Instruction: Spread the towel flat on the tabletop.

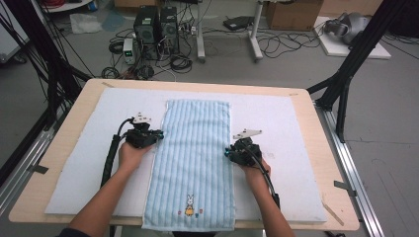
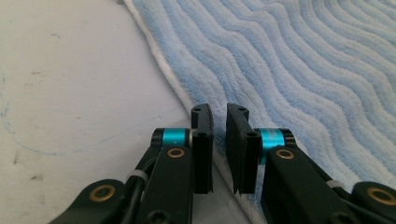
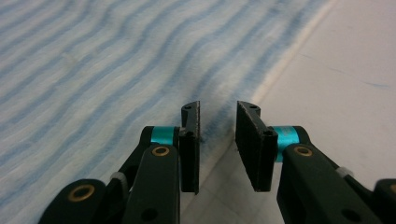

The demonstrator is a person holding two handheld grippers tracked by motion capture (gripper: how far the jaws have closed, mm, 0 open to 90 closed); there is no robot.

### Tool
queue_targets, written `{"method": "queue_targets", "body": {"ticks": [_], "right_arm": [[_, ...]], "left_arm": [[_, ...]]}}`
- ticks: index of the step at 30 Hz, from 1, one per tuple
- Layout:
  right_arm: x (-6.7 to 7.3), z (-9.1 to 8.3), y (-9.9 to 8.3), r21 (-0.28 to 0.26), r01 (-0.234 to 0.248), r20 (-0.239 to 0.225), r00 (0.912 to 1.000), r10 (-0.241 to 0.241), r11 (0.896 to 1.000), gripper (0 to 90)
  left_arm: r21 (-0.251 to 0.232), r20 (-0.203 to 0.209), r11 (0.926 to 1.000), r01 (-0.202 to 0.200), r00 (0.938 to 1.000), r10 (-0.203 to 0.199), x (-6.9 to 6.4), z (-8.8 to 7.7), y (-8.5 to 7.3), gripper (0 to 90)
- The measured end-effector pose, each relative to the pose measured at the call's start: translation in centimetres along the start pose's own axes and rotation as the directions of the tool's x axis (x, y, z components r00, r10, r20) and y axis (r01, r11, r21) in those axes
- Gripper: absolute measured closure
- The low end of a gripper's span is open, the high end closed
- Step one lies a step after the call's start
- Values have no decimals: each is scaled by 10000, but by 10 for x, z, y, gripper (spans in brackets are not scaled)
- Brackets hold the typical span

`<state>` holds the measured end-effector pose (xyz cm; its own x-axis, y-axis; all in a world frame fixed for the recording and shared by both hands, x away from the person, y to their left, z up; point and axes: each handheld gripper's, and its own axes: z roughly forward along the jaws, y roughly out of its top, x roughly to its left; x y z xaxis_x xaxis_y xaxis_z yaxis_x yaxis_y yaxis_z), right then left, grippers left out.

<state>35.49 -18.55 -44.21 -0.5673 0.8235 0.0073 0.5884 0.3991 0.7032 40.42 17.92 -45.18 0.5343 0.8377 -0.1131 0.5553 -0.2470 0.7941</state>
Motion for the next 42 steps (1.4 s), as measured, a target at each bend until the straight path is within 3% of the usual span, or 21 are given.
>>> {"method": "queue_targets", "body": {"ticks": [1, 2, 4, 6, 12, 16, 19, 24, 25, 27, 30, 34, 38, 40, 42], "right_arm": [[1, -1, 1, 58, 25, 415, 9991, -27, 10000, 667], [1, -1, 0, 78, -23, 518, 9987, 19, 10000, 666], [2, -3, 0, 13, -131, 594, 9982, 130, 9999, 645], [4, -10, -3, -355, -224, 173, 9996, 231, 9991, 613], [13, -36, -15, -829, -6, -373, 9993, -25, 9966, 611], [26, -43, -25, -834, 377, -1088, 9930, -467, 9958, 640], [34, -41, -30, -769, 684, -1554, 9846, -797, 9947, 670], [42, -32, -36, -263, 1062, -1921, 9753, -1093, 9940, 714], [43, -32, -37, -302, 1080, -1885, 9757, -1118, 9937, 714], [43, -33, -36, -164, 1110, -1940, 9746, -1121, 9937, 715], [44, -35, -37, -97, 1305, -2086, 9694, -1297, 9914, 712], [46, -40, -40, 88, 1570, -2383, 9595, -1504, 9876, 712], [51, -46, -42, 234, 1930, -2445, 9525, -1815, 9809, 701], [51, -46, -42, 159, 1973, -2575, 9481, -1867, 9802, 603], [47, -46, -43, -225, 1573, -2702, 9498, -1575, 9873, 552]], "left_arm": [[-9, -14, 10000, -11, 10000, 11, 0, 0, 0, 800], [-12, -57, 10000, -3, 10000, 2, 0, 0, 0, 791], [72, -59, 9994, 342, 9994, -342, 0, -3, 0, 682], [3, 286, 9979, 650, 9975, -650, -2, -11, -2, 600], [-429, 978, 9971, 627, 9935, -582, -16, -44, -19, 584], [-424, 1363, 9965, 727, 9884, -664, -23, -62, -34, 635], [-296, 1891, 9962, 814, 9791, -744, -28, -68, -44, 711], [264, 2584, 9995, 181, 9657, -243, -40, -65, -52, 787], [491, 2614, 9988, 16, 9651, -144, -42, -63, -53, 787], [268, 2443, 9992, -280, 9695, 206, -48, -63, -56, 784], [292, 2453, 9969, -730, 9674, 636, -53, -68, -60, 789], [263, 2576, 9958, -871, 9631, 774, -57, -76, -66, 789], [339, 2868, 9949, -953, 9545, 817, -58, -83, -71, 802], [452, 3055, 9952, -869, 9497, 690, -56, -84, -71, 798], [505, 3293, 9966, -644, 9432, 443, -53, -84, -68, 764]]}}
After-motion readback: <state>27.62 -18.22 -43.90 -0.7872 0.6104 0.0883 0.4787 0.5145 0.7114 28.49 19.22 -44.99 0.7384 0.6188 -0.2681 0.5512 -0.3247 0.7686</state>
